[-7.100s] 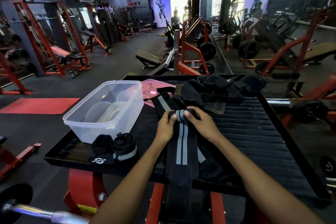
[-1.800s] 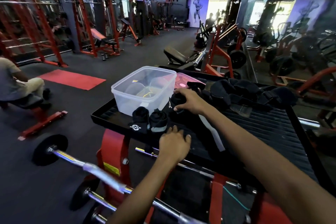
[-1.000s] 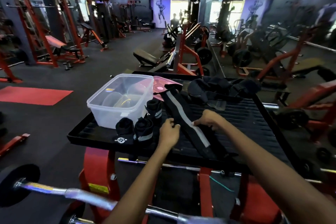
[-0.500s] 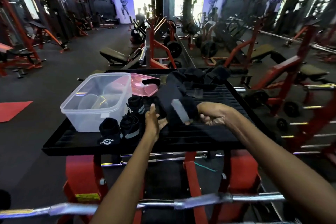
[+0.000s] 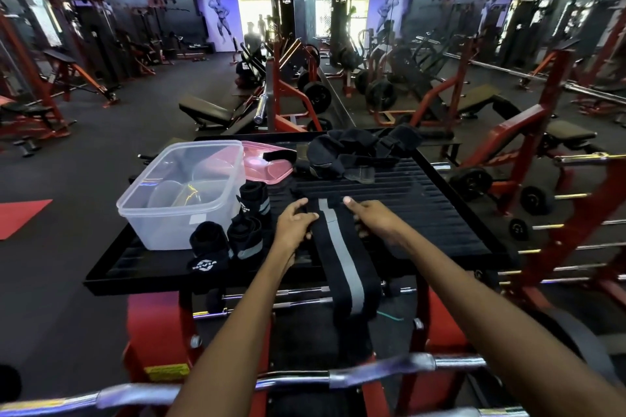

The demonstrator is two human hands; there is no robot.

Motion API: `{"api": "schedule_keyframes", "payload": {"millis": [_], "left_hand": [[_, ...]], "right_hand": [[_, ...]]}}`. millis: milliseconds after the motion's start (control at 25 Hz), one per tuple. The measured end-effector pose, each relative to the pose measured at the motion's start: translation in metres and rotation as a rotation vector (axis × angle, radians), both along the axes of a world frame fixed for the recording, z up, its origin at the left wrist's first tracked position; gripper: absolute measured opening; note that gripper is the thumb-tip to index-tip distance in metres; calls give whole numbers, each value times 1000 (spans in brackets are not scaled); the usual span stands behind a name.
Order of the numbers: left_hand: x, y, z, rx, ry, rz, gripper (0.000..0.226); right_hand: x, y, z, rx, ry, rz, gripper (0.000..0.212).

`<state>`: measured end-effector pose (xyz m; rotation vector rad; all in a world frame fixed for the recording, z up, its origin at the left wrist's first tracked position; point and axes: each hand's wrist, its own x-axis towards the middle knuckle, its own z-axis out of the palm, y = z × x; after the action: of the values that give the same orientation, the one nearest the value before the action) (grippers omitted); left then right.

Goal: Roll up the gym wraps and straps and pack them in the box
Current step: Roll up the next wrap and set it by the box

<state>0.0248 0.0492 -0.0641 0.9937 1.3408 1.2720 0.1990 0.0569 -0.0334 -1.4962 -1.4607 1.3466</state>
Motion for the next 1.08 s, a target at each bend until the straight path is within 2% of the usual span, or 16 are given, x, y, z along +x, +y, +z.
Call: {"api": "schedule_keyframes", "payload": {"millis": [80, 120, 160, 240, 360, 440, 520, 600, 800, 920, 1000, 1080], "left_hand": [[-1, 0, 0, -53, -119, 31, 36], [-2, 2, -2, -56, -173, 37, 34], [-2, 4, -5, -49, -204, 38, 44], [-3, 5, -6, -30, -177, 33, 65], [-1, 3, -5, 37, -50, -16, 57], [0, 3, -7, 78, 10, -68, 50], [1, 2, -7, 110, 44, -28, 36], [3, 2, -3, 133, 45, 10, 32], [10, 0, -2, 132, -89, -46, 30], [7, 2, -9, 114, 0, 2, 24], [3, 3, -12, 105, -37, 88, 19], [0, 3, -12, 141, -20, 131, 25]], "right_hand": [[-8, 3, -3, -48, 297, 3, 19], [-10, 2, -3, -41, 358, -14, 20], [-11, 0, -3, -25, 377, -15, 23], [-12, -3, -8, 2, 332, 24, 24], [-18, -6, -13, 58, 250, -7, 30], [-23, -1, -12, 153, 265, -58, 35], [-26, 10, -19, 281, 231, -19, 34], [-27, 14, -25, 350, 164, 30, 33], [-22, 16, -31, 357, 158, -19, 31], [-24, 15, -30, 417, 100, 12, 29], [-26, 14, -26, 348, 208, 6, 32], [-27, 12, -25, 271, 306, 7, 29]]}}
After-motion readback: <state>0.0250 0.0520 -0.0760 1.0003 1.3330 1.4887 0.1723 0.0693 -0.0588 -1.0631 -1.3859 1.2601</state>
